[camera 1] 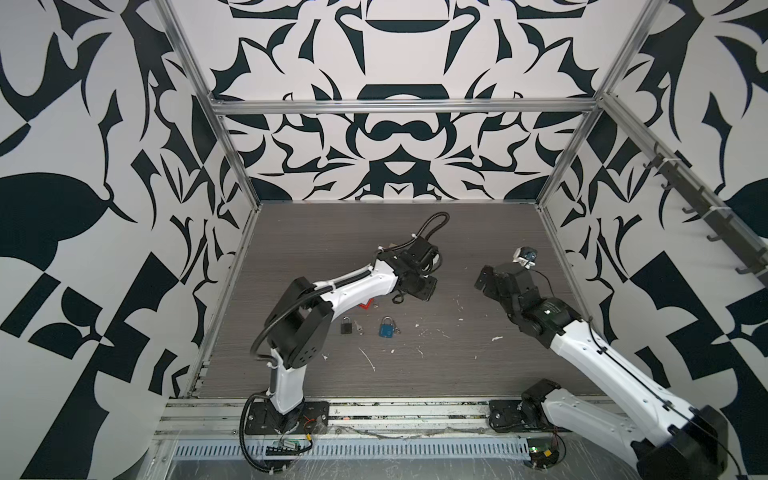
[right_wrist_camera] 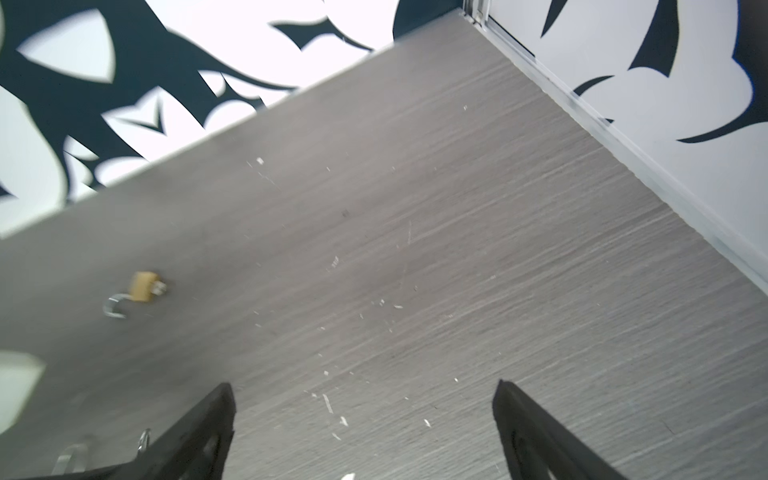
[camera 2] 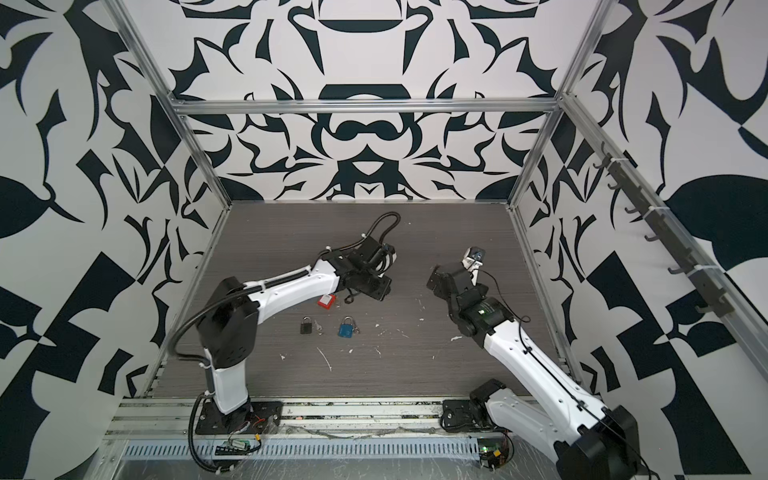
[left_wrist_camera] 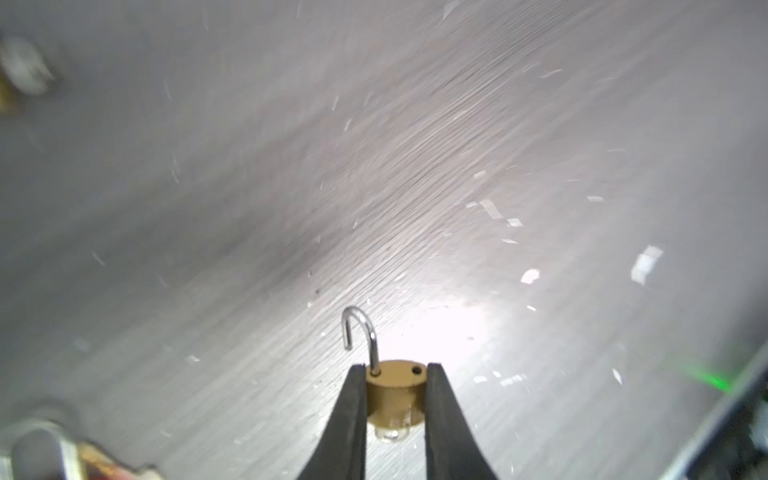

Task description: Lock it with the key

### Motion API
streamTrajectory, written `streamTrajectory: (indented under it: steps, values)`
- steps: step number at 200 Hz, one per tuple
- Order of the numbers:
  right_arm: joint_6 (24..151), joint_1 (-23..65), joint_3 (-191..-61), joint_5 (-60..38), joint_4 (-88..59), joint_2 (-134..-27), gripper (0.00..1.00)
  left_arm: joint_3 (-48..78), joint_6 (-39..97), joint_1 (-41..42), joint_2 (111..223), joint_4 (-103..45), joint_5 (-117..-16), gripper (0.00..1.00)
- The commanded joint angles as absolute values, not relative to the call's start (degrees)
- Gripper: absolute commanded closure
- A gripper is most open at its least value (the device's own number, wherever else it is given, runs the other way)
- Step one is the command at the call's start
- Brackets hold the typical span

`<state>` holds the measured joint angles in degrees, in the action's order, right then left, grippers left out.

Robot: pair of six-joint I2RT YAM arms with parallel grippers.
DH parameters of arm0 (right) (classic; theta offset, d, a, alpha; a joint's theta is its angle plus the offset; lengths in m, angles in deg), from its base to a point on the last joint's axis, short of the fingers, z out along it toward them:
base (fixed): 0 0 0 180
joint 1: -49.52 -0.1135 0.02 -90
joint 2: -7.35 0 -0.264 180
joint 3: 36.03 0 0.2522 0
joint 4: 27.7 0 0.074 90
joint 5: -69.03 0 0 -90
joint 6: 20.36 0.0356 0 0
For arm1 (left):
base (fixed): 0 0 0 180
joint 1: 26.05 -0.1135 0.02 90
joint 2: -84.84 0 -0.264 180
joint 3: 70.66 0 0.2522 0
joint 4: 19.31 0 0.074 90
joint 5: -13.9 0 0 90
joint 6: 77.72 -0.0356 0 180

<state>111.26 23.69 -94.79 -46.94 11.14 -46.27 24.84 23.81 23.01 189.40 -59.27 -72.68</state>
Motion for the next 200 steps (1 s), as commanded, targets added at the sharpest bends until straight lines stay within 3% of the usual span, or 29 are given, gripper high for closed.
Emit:
streamTrajectory:
  steps: [1,66,107,200]
  values:
    - [105.88,25.53,-98.79,-38.11,11.45,-43.7,0.04,18.74,4.12,22.3,182.18,-50.58,-62.03,1.0]
    - [95.57,27.05,-100.18,-6.91,9.1,-41.22,0.09,-5.57,-23.67,23.11,165.58,-31.02,-51.27,1.0]
    - [94.51,27.02,-99.01,5.94,8.67,-45.68,0.17,-8.19,-29.62,23.61,164.56,-27.78,-51.32,1.0]
    - [94.96,25.56,-97.9,9.74,7.43,-53.7,0.26,-8.56,-30.83,23.68,164.8,-24.73,-53.03,1.0]
